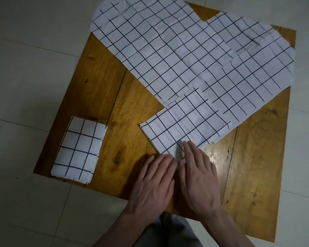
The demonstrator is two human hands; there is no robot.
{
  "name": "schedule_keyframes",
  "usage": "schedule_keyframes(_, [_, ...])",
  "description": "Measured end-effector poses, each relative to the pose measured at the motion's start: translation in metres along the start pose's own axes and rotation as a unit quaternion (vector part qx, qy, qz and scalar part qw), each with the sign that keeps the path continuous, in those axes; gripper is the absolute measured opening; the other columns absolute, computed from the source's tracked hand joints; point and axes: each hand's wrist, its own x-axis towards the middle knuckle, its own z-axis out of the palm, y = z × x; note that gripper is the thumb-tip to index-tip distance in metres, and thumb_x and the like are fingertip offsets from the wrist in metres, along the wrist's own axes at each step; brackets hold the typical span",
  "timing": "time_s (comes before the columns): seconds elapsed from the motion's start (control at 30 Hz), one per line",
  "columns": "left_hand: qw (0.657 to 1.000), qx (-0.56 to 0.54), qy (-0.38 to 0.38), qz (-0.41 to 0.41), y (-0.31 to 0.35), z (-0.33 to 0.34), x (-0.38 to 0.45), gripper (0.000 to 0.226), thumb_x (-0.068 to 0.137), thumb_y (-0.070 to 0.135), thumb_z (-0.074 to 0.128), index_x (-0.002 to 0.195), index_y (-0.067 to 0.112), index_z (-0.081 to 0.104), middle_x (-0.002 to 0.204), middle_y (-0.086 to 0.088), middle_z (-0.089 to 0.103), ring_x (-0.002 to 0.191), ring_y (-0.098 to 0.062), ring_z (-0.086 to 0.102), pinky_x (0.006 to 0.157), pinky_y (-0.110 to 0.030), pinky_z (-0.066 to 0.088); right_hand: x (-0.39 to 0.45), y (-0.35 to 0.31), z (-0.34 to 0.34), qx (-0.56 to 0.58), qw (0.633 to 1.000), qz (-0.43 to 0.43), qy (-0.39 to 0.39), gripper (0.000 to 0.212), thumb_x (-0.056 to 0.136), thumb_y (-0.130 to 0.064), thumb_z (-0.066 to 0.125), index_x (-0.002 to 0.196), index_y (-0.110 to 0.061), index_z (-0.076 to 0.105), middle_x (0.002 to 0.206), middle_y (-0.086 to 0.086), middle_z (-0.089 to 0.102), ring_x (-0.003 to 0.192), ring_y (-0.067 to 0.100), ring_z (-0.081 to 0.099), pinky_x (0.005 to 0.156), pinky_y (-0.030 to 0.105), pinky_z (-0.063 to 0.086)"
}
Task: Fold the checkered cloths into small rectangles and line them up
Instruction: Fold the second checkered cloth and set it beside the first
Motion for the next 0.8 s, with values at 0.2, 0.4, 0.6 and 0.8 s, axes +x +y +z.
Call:
schedule_keyframes(0.2, [0.997,0.048,-0.053,-0.003,-0.011,0.004,-0.008,0.056,0.113,0.040,0.021,0.158,0.015,0.042,0.166,-0.006,0.040,0.157,-0.022,0.029,0.124,-0.052,0.025,0.003,0.017,-0.006,-0.040,0.996,-0.077,0.001,0.052,0.110,-0.042,0.031,0.152,-0.019,0.051,0.160,0.001,0.048,0.149,0.021,0.042,0.117,0.041,0.037])
schedule_keyframes(0.4, [0.996,0.069,-0.048,-0.013,-0.033,-0.011,-0.004,0.056,0.112,0.042,0.027,0.160,0.018,0.040,0.172,-0.006,0.028,0.160,-0.024,0.021,0.124,-0.058,0.029,0.002,0.034,0.003,-0.073,0.988,-0.137,-0.021,0.057,0.112,-0.048,0.027,0.161,-0.021,0.038,0.169,0.004,0.034,0.159,0.020,0.025,0.127,0.046,0.023])
schedule_keyframes(0.6, [0.994,0.088,-0.069,-0.015,-0.056,-0.011,-0.016,0.060,0.110,0.044,0.033,0.166,0.024,0.025,0.175,-0.007,0.016,0.162,-0.026,0.014,0.125,-0.059,0.026,-0.002,0.034,0.013,-0.055,0.989,-0.130,-0.041,0.063,0.112,-0.056,0.022,0.167,-0.026,0.017,0.175,0.000,0.015,0.162,0.016,0.009,0.128,0.043,0.019])
schedule_keyframes(0.8, [0.995,0.083,-0.057,-0.027,-0.061,-0.011,-0.033,0.061,0.110,0.045,0.034,0.164,0.017,0.032,0.173,-0.010,0.022,0.160,-0.027,0.020,0.123,-0.058,0.030,-0.003,0.033,0.014,-0.065,0.989,-0.129,-0.046,0.066,0.111,-0.059,0.018,0.168,-0.026,0.012,0.176,0.000,0.011,0.163,0.017,0.006,0.128,0.043,0.015])
